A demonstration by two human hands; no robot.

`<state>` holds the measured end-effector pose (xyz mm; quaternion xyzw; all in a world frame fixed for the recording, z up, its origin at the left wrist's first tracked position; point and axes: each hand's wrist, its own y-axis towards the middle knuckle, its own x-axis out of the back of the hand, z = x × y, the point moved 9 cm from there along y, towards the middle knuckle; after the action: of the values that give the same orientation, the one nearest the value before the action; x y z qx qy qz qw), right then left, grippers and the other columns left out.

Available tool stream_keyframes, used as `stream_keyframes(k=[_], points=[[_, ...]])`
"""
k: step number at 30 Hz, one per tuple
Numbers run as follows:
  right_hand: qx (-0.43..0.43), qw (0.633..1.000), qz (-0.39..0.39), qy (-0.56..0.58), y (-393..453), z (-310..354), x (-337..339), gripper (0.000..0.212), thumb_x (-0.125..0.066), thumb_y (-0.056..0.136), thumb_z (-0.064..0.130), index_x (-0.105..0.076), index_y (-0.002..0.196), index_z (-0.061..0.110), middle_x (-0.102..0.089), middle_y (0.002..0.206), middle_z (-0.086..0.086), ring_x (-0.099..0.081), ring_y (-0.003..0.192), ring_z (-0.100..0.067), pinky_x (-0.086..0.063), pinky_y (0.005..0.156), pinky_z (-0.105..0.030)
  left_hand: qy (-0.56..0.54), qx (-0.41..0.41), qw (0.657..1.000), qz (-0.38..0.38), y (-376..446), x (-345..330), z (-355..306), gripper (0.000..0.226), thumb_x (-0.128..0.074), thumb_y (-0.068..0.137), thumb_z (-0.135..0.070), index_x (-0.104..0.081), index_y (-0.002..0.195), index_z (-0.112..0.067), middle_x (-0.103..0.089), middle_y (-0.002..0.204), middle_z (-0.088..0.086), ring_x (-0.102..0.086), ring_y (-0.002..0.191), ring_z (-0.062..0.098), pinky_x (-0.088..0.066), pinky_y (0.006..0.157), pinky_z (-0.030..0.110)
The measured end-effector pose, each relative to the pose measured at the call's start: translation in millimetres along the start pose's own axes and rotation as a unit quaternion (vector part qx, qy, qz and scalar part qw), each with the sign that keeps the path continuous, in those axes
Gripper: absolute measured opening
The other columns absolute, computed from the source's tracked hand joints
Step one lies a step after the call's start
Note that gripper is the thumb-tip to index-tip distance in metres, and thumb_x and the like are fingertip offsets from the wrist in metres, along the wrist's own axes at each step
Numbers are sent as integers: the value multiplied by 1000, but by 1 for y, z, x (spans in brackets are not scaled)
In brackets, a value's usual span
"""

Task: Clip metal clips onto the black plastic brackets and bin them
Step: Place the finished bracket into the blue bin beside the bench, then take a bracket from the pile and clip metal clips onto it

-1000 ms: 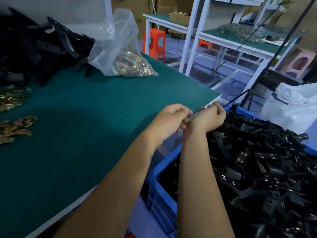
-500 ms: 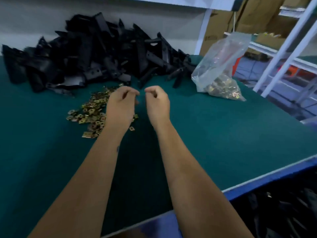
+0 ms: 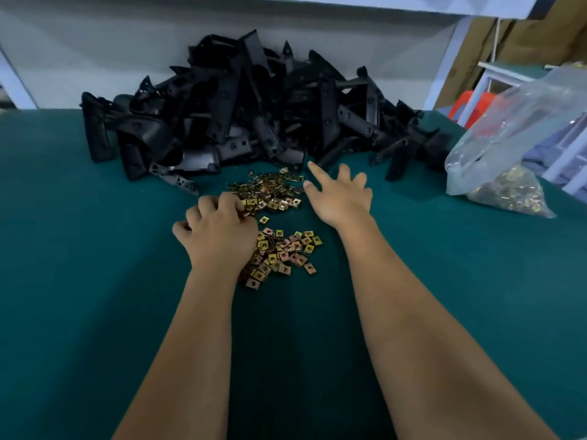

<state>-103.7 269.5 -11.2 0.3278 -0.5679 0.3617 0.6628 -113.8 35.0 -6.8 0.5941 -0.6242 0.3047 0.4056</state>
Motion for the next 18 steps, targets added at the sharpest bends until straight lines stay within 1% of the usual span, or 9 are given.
stream_keyframes(k=[3, 6, 8, 10, 11, 12, 14, 16, 18], points=[[15, 1000, -21, -11, -2, 6, 2, 60, -17, 99, 63, -7, 155, 44, -6, 165, 1, -18, 140, -37, -30, 101, -51, 17, 11, 1000, 7, 5, -4, 0, 20, -47, 91, -38, -46, 110, -33, -41, 131, 4, -33, 127, 31, -19, 107, 51], [-2, 980, -111, 167, -11, -5, 21, 60, -32, 101, 52, -19, 156, 31, -15, 164, -2, -22, 144, -33, -30, 110, -49, 11, 7, 1000, 7, 6, -4, 1, 21, -47, 91, -38, -48, 111, -34, -41, 133, 3, -33, 128, 31, -17, 108, 51], [-23, 911, -244, 331, -28, -25, 42, 49, -45, 102, 35, -42, 148, 18, -39, 153, -8, -40, 136, -27, -37, 106, -35, -9, 0, 1000, 0, 4, -2, 1, 22, -48, 92, -36, -53, 113, -33, -43, 135, 3, -32, 130, 31, -16, 109, 50], [-61, 816, -377, 434, -55, -48, 55, 33, -52, 99, 19, -61, 129, 8, -60, 123, -7, -57, 101, -16, -40, 87, -14, -59, -7, 998, -23, 1, 6, 1, 23, -46, 94, -32, -60, 112, -32, -49, 135, 0, -33, 132, 30, -17, 109, 48], [-89, 772, -418, 470, -68, -59, 56, 26, -54, 97, 13, -66, 119, 6, -62, 110, -5, -55, 85, -10, -38, 78, -8, -97, -8, 995, -36, -1, 10, 2, 23, -45, 95, -31, -64, 108, -33, -52, 135, -2, -34, 132, 29, -18, 109, 47], [-116, 735, -443, 500, -78, -68, 55, 22, -55, 95, 9, -68, 112, 5, -63, 101, -5, -53, 79, -7, -39, 73, -8, -147, -4, 988, -46, -3, 14, 5, 23, -44, 96, -29, -65, 103, -34, -56, 132, -4, -35, 132, 29, -20, 110, 47], [-155, 681, -466, 543, -93, -78, 49, 19, -53, 92, 1, -69, 102, 4, -67, 97, -9, -56, 79, -11, -42, 70, -11, -271, 10, 962, -41, -7, 18, 8, 25, -44, 96, -25, -65, 90, -35, -63, 122, 4, -41, 130, 36, -31, 109, 52], [-154, 651, -476, 571, -106, -76, 49, 20, -50, 90, -2, -67, 98, 6, -68, 96, -12, -59, 78, -12, -42, 69, -10, -356, 17, 934, -32, -12, 21, 7, 29, -44, 96, -21, -66, 84, -36, -65, 111, 20, -46, 125, 49, -40, 101, 61], [-104, 638, -467, 604, -114, -60, 53, 22, -48, 92, -3, -60, 101, 13, -65, 98, -13, -63, 77, -16, -47, 70, -13, -371, 5, 927, -43, -15, 24, 5, 30, -45, 95, -19, -69, 85, -35, -65, 104, 25, -51, 119, 51, -45, 96, 60]])
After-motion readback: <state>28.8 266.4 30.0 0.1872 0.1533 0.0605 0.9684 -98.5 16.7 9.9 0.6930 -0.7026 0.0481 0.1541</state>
